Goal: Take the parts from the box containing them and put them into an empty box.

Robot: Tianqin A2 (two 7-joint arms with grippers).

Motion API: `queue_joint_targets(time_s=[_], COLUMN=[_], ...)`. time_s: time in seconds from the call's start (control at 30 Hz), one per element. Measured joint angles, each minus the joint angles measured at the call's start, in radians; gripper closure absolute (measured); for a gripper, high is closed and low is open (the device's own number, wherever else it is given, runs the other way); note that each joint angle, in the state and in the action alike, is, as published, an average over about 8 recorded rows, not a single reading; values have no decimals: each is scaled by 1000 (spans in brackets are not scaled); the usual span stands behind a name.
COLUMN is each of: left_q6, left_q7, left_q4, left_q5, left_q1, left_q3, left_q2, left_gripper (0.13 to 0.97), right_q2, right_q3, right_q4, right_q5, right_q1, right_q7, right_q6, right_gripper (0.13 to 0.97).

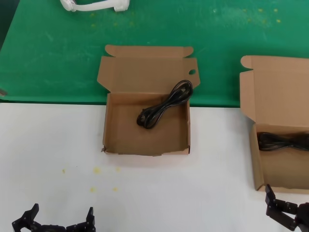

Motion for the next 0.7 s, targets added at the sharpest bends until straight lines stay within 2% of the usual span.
queue_joint_targets(time_s=[0.7], left_q6=[0], left_q7=[0], left_q4=[0], left_q5=[0], left_q1=[0], left_q3=[0], left_q2=[0], left_gripper=[132], right_q2=[0], right_q3=[0], right_q4=[0], right_q5=[0], right_q1=[0], right_q7=[0], right_q6=[0], right_gripper=[129])
